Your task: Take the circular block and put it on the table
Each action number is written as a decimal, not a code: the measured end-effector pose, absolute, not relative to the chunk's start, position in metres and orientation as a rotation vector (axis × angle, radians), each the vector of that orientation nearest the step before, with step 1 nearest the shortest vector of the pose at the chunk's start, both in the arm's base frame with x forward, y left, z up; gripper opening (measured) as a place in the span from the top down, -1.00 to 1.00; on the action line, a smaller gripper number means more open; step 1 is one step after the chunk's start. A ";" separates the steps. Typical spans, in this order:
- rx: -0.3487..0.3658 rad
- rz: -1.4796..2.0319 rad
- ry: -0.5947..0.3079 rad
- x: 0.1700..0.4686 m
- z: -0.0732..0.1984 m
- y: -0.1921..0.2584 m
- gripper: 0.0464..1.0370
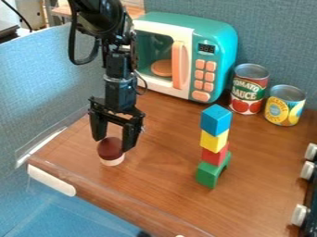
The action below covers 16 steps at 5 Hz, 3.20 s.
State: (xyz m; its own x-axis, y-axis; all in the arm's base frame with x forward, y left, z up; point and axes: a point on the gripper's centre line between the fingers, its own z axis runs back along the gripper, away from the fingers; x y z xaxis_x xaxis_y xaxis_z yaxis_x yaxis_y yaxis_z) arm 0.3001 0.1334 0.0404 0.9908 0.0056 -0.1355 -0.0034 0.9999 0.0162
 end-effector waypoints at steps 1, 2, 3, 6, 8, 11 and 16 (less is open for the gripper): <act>-0.002 0.011 0.152 0.300 0.030 0.131 -0.93; -0.004 0.014 0.161 0.298 0.028 0.133 -0.93; -0.004 0.015 0.170 0.298 0.026 0.134 -0.77; -0.015 0.027 0.136 0.302 0.027 0.133 -0.45; 0.040 -0.081 0.032 0.337 0.069 0.102 -0.45; -0.041 -0.194 0.116 0.357 0.018 0.066 -0.45; 0.088 0.036 -0.073 0.340 0.121 0.086 -0.93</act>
